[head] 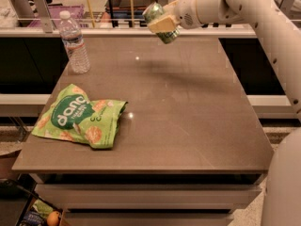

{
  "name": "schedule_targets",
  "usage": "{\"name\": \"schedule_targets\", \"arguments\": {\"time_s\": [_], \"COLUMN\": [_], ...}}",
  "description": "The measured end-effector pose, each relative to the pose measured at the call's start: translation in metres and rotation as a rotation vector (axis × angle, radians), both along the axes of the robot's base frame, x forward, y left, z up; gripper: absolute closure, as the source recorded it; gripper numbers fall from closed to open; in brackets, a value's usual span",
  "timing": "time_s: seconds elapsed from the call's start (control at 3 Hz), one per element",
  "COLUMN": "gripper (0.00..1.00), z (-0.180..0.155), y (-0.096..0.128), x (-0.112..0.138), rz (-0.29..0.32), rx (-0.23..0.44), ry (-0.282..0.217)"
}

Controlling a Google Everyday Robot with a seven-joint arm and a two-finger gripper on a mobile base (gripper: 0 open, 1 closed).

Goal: Place green can upright

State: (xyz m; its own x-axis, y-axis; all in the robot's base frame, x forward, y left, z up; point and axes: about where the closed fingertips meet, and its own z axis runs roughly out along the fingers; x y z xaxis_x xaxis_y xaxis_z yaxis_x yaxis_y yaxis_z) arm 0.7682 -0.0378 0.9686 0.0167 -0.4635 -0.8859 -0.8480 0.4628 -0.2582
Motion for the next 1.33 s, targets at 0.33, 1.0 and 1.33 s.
{"name": "schedule_targets", "arguments": {"time_s": [0.33, 1.0, 1.33], "gripper": [1.0, 1.0, 1.0], "z": [-0.01, -0.029, -0.037], "y": [0.0, 0.0, -0.002], "x": [0.002, 0.006, 0.008], "rz": [0.008, 0.012, 0.016], "rx": [0.047, 0.106, 0.133], "ry": [-0.012, -0.004, -0.006]}}
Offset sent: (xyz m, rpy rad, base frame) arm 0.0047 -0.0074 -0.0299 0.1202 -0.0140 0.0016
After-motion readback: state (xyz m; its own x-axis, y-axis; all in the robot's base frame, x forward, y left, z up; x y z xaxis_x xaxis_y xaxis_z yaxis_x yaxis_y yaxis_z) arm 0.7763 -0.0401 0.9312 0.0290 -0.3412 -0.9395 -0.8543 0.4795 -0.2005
